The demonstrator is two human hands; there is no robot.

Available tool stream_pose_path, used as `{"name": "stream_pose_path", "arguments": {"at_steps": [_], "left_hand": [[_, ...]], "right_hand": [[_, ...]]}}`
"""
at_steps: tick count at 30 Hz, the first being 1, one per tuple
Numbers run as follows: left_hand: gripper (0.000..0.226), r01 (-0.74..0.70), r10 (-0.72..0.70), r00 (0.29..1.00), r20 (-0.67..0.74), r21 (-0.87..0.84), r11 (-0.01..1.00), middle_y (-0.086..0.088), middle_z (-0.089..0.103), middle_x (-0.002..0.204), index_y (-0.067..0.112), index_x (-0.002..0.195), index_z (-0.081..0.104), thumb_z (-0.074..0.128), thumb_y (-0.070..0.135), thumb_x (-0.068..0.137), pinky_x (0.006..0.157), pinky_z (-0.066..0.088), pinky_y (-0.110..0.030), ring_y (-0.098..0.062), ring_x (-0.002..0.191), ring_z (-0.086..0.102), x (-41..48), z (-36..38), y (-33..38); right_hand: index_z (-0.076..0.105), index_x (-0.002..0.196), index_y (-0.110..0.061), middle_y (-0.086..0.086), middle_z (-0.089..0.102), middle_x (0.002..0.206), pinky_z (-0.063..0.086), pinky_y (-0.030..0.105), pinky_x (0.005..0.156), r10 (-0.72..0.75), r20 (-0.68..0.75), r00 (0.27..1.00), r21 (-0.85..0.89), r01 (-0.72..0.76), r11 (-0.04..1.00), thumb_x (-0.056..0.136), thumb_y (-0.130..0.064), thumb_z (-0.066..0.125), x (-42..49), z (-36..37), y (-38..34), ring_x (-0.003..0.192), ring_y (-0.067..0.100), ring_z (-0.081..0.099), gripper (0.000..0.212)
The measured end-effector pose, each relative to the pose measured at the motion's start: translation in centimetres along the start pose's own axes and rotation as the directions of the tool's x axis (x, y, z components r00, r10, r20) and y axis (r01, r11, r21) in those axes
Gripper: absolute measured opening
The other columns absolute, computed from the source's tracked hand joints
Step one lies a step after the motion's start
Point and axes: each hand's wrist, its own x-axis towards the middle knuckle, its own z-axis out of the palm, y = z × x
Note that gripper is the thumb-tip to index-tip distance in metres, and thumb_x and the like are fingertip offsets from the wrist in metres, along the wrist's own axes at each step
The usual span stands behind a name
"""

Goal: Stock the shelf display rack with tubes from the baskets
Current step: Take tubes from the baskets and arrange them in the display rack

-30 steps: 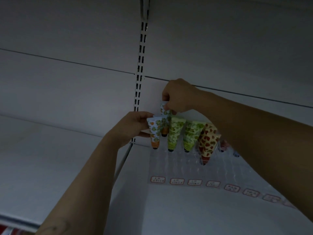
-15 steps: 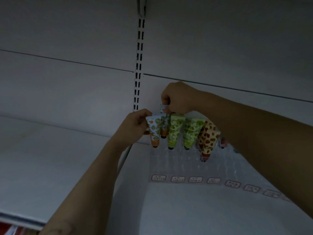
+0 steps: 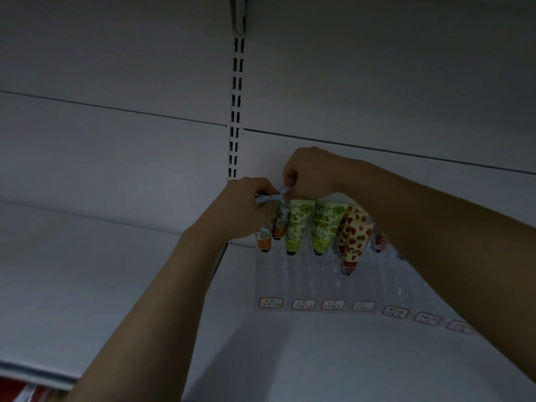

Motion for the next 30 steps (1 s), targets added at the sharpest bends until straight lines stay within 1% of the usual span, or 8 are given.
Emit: {"name": "stream_pose_path", "arguments": {"at_steps": [3,5,8,11,14,18,26,30], "left_hand": [[0.013,-0.04,0.041,0.999,-0.024,0.054,0.998,-0.003,0.068,0.082,0.008,0.097,0.07,0.061,0.011,0.089,0.053,0.042,-0.01,-0.004,0.058,0.053,-0.1,0.0,-0.1],[0.013,-0.026,0.033,0.998,-0.054,0.131,0.991,-0.005,0.07,0.083,0.011,0.095,0.071,0.063,0.017,0.087,0.06,0.051,-0.027,-0.014,0.066,0.06,-0.1,0.2,-0.1],[0.017,0.023,0.0,0.994,-0.108,0.209,0.978,-0.003,0.07,0.087,0.017,0.1,0.07,0.064,0.024,0.085,0.064,0.05,-0.029,-0.02,0.078,0.064,-0.2,0.6,0.2],[0.025,0.009,0.028,0.989,-0.143,0.248,0.969,-0.002,0.07,0.097,0.022,0.113,0.067,0.059,0.025,0.088,0.068,0.048,-0.03,-0.023,0.088,0.064,-0.2,1.0,0.5],[0.03,-0.014,0.045,0.993,-0.107,0.272,0.962,-0.006,0.067,0.102,0.02,0.11,0.068,0.048,0.03,0.09,0.072,0.048,-0.034,-0.027,0.092,0.061,-0.1,1.2,0.3],[0.042,-0.042,0.066,0.994,-0.09,0.246,0.968,-0.009,0.063,0.093,0.015,0.103,0.068,0.037,0.031,0.08,0.068,0.049,-0.039,-0.029,0.083,0.059,-0.2,1.3,0.4],[0.014,0.017,0.009,0.992,-0.124,0.203,0.979,-0.009,0.07,0.083,0.011,0.094,0.069,0.062,0.021,0.086,0.061,0.053,-0.034,-0.023,0.07,0.063,-0.1,1.0,0.3],[0.008,-0.01,0.03,0.994,-0.109,0.183,0.983,-0.012,0.067,0.075,0.007,0.09,0.062,0.061,0.014,0.086,0.053,0.052,-0.036,-0.026,0.06,0.059,0.2,1.5,-0.1]], "right_hand": [[0.065,0.083,-0.009,0.01,0.066,0.092,0.05,0.027,0.068,0.01,0.068,0.998,0.0,-0.01,1.0,0.082,-0.028,0.074,0.5,-0.5,-0.4,0.076,0.021,0.061,0.021],[0.064,0.082,-0.011,0.005,0.064,0.088,0.048,0.027,0.07,-0.038,0.058,0.998,-0.081,0.042,0.996,0.082,-0.03,0.073,0.5,-0.6,-0.5,0.078,0.02,0.059,0.02],[0.071,0.086,-0.006,0.006,0.07,0.089,0.048,0.026,0.072,-0.127,-0.037,0.991,-0.102,0.123,0.987,0.085,-0.026,0.07,0.1,-0.3,0.0,0.081,0.022,0.062,0.021],[0.075,0.087,-0.004,0.009,0.072,0.085,0.036,0.012,0.055,-0.214,-0.098,0.972,-0.115,0.203,0.972,0.087,-0.024,0.066,-0.4,-0.1,0.4,0.073,0.02,0.064,0.021],[0.076,0.088,-0.004,0.009,0.073,0.085,0.036,0.015,0.06,-0.264,-0.12,0.957,-0.134,0.248,0.959,0.087,-0.022,0.066,-0.7,-0.1,0.6,0.074,0.02,0.065,0.02],[0.075,0.091,-0.006,0.008,0.073,0.091,0.035,0.013,0.064,-0.25,-0.079,0.965,-0.131,0.238,0.962,0.087,-0.021,0.068,-1.0,-0.2,0.6,0.074,0.014,0.063,0.017],[0.073,0.1,-0.008,0.005,0.071,0.1,0.036,0.005,0.055,-0.172,0.066,0.983,-0.127,0.18,0.976,0.084,-0.021,0.071,0.4,-1.4,0.2,0.077,0.009,0.054,0.02],[0.073,0.1,-0.008,0.004,0.071,0.1,0.047,0.021,0.07,-0.191,0.107,0.976,-0.174,0.207,0.963,0.082,-0.021,0.073,1.2,-1.6,-0.2,0.079,0.011,0.056,0.022]]}}
